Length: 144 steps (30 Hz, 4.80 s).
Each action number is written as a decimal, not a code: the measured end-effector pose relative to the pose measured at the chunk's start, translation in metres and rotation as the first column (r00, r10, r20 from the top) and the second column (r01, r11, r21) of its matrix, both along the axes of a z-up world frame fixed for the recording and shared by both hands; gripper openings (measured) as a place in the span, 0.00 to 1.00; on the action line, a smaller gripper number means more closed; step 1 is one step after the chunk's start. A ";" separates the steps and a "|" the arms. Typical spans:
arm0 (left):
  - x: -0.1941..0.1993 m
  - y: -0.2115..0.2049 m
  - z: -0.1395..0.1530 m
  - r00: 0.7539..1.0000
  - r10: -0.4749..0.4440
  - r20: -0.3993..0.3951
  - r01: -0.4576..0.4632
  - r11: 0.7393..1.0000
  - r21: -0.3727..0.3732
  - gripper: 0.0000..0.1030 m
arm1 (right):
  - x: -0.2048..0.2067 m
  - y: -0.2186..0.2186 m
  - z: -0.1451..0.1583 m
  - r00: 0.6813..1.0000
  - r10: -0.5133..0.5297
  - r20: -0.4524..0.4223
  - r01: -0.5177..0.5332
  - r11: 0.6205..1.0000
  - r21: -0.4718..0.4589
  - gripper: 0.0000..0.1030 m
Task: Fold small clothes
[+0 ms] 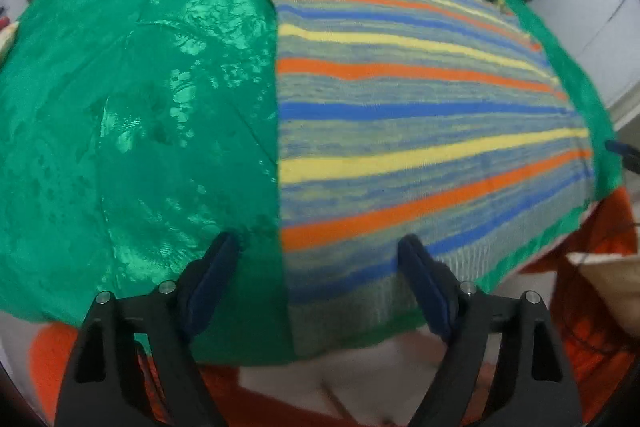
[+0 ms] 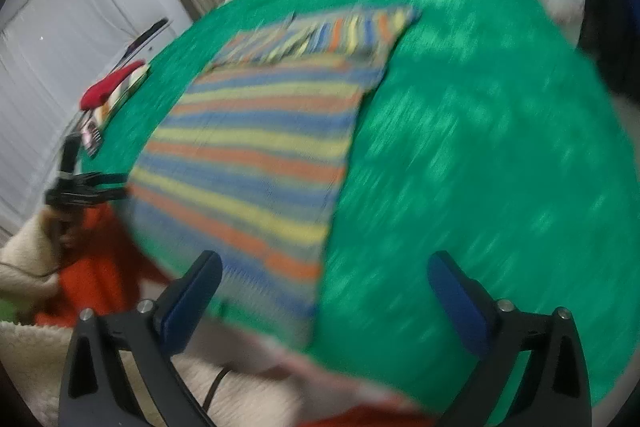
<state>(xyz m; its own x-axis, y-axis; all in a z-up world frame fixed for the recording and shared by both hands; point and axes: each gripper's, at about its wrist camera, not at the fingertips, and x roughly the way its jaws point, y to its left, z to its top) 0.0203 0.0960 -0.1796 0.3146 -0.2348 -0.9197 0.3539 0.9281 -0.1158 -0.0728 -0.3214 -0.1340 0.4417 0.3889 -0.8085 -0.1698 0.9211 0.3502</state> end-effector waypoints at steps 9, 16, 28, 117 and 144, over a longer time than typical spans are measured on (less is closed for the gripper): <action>0.000 -0.005 -0.001 0.996 -0.024 -0.088 0.018 0.997 -0.072 0.05 | 0.013 0.020 -0.052 0.990 0.006 -0.139 -0.002 1.000 0.027 0.14; 0.000 0.020 0.035 0.989 -0.010 -0.145 -0.035 0.952 -0.304 0.04 | -0.005 0.005 -0.015 0.993 0.006 -0.117 0.014 0.985 0.170 0.05; 0.204 0.019 0.098 0.988 0.155 0.026 -0.121 0.857 -0.501 0.04 | 0.150 -0.044 0.036 0.983 -0.172 0.059 0.142 0.929 0.342 0.05; 0.168 0.027 -0.009 0.885 0.326 0.334 -0.286 0.944 -0.163 0.99 | 0.083 0.064 -0.041 0.940 -0.046 0.338 0.124 0.969 -0.212 0.76; 0.166 0.030 -0.008 0.882 0.331 0.334 -0.287 0.942 -0.175 0.99 | 0.080 0.071 -0.055 0.897 -0.051 0.439 0.169 0.958 -0.232 0.88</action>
<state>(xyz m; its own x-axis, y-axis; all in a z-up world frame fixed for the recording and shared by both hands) 0.1862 0.1264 -0.1875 0.6880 -0.1706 -0.7054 0.0890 0.9845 -0.1513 0.0072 -0.2507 -0.1894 0.7922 0.1215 -0.5981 -0.1403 0.9900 0.0154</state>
